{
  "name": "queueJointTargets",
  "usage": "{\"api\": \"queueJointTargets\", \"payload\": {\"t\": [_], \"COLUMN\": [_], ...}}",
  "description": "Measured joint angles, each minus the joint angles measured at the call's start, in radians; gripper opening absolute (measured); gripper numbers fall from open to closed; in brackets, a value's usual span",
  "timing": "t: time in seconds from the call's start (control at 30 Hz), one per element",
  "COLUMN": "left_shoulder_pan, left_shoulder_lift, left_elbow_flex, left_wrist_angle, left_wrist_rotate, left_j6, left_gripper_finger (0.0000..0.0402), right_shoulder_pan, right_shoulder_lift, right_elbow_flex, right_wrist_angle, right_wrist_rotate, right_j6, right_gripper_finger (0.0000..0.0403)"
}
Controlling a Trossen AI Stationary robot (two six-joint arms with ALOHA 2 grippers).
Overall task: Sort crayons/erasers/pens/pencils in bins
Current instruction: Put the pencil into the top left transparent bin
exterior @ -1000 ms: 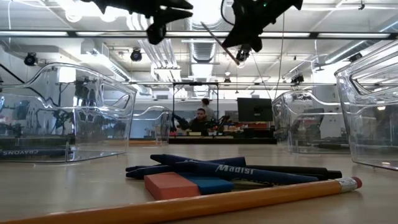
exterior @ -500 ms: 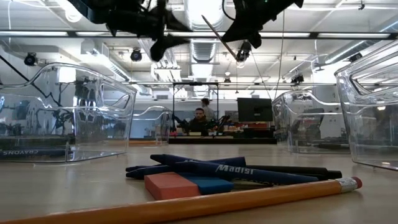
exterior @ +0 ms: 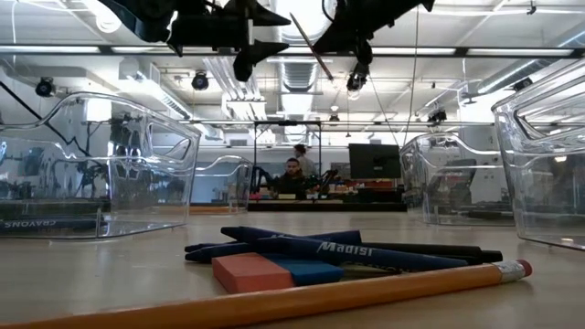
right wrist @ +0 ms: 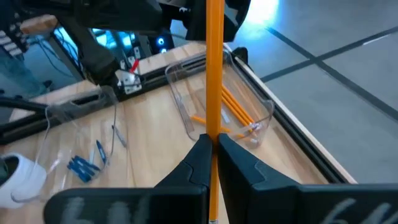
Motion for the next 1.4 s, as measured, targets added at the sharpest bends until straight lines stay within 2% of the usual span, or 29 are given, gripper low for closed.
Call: {"api": "queueJointTargets", "payload": {"t": [0.57, 0.8, 1.0, 1.17, 1.27, 1.4], "left_shoulder_pan": [-0.052, -0.061, -0.061, -0.063, -0.063, -0.064], "left_shoulder_lift": [0.079, 0.079, 0.097, 0.122, 0.136, 0.146], "left_elbow_flex": [0.028, 0.03, 0.031, 0.043, 0.051, 0.051], "left_wrist_angle": [0.162, 0.164, 0.173, 0.19, 0.191, 0.231], "left_wrist_rotate": [-0.034, -0.035, -0.093, -0.095, -0.095, -0.095], "left_j6": [-0.006, -0.005, -0.004, -0.004, -0.004, -0.004], "left_gripper_finger": [0.0217, 0.0217, 0.0217, 0.0216, 0.0203, 0.0166], "right_shoulder_pan": [0.008, 0.008, 0.008, 0.008, 0.008, 0.008], "right_shoulder_lift": [0.0, 0.0, 0.0, 0.0, 0.0, 0.0], "right_elbow_flex": [0.003, 0.003, 0.003, 0.003, 0.003, 0.003], "right_wrist_angle": [0.1, 0.101, 0.105, 0.105, 0.105, 0.101], "right_wrist_rotate": [0.0, 0.0, 0.0, 0.0, 0.0, 0.0], "right_j6": [0.114, 0.117, 0.118, 0.116, 0.116, 0.116], "right_gripper_finger": [0.0013, 0.0013, 0.0013, 0.0013, 0.0013, 0.0013]}}
